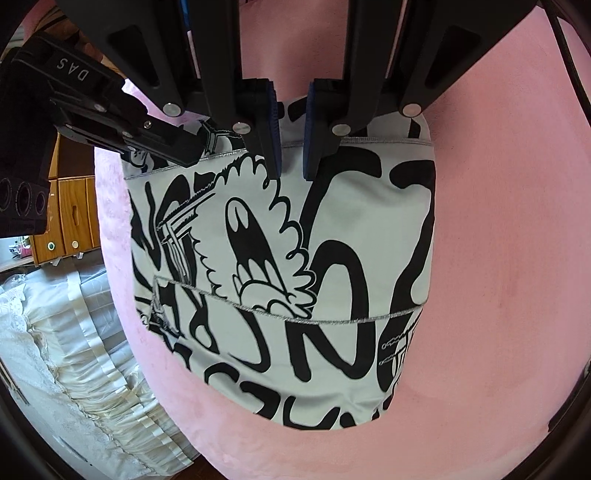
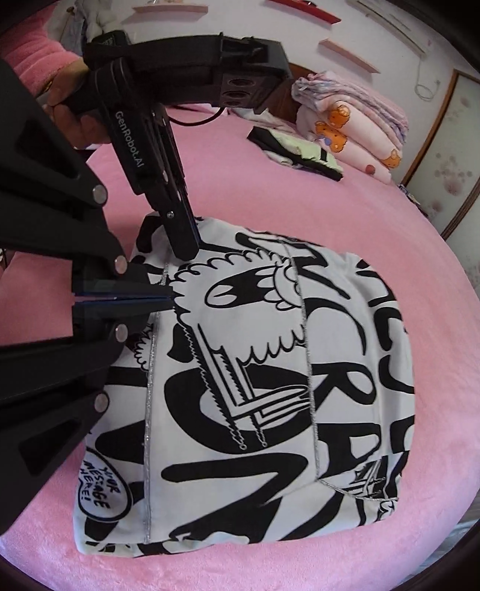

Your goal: Fold large clothes

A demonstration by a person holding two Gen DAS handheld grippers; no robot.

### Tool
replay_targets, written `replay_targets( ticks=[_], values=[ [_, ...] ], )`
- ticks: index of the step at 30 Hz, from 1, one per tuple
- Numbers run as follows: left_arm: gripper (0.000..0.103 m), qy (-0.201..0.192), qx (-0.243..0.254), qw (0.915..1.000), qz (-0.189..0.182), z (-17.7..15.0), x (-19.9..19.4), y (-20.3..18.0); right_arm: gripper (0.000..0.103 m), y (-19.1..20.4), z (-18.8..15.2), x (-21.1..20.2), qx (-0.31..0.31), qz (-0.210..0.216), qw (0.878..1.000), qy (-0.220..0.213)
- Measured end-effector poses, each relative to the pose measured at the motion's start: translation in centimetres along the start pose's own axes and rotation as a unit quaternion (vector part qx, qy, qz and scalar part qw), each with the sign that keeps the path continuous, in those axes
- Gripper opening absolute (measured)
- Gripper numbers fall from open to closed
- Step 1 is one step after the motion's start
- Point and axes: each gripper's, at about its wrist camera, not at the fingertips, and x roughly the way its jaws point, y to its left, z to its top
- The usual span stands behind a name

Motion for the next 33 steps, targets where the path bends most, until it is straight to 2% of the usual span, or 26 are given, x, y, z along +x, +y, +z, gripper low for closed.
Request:
replay_targets(
  ticks=[7, 9, 14, 19, 22, 25, 29, 33],
  values=[
    [0.010, -0.009, 0.032, 0.9990, 0.029, -0.5, 0.8, -0.5, 0.000, -1.2, -0.8, 1.5, -0.001, -0.039, 0.999, 0.008],
    [0.010, -0.008, 0.033, 0.9991, 0.027, -0.7, 0.7, -0.3, 0.000, -2.0, -1.2, 1.6, -0.003, -0.052, 0.999, 0.014],
    [0.006, 0.005, 0.028, 0.9994, 0.020, -1.3, 0.2, 0.6, 0.000, -4.2, -1.2, 0.4, 0.000, -0.084, 0.996, 0.015],
    [0.005, 0.019, 0.043, 0.9978, 0.046, -2.7, -0.5, 1.3, 0.000, -7.5, -1.6, -1.7, 0.022, -0.107, 0.994, 0.012],
    [0.005, 0.022, 0.020, 0.9988, 0.038, -2.7, -1.1, 2.4, 0.000, -8.8, -1.7, -3.0, 0.036, -0.113, 0.993, 0.006],
    [0.003, 0.024, -0.010, 0.9993, 0.028, -2.3, -1.3, 3.4, 0.000, -9.8, -1.8, -3.6, 0.052, -0.100, 0.994, 0.004],
    [0.001, 0.028, -0.027, 0.9991, 0.020, -2.2, -0.6, 4.3, 0.000, -10.4, -2.0, -4.2, 0.051, -0.117, 0.992, 0.003],
    [0.001, 0.034, -0.042, 0.9985, 0.007, -1.9, 0.0, 5.0, 0.000, -11.3, -2.1, -4.5, 0.068, -0.102, 0.992, 0.002]
  ],
)
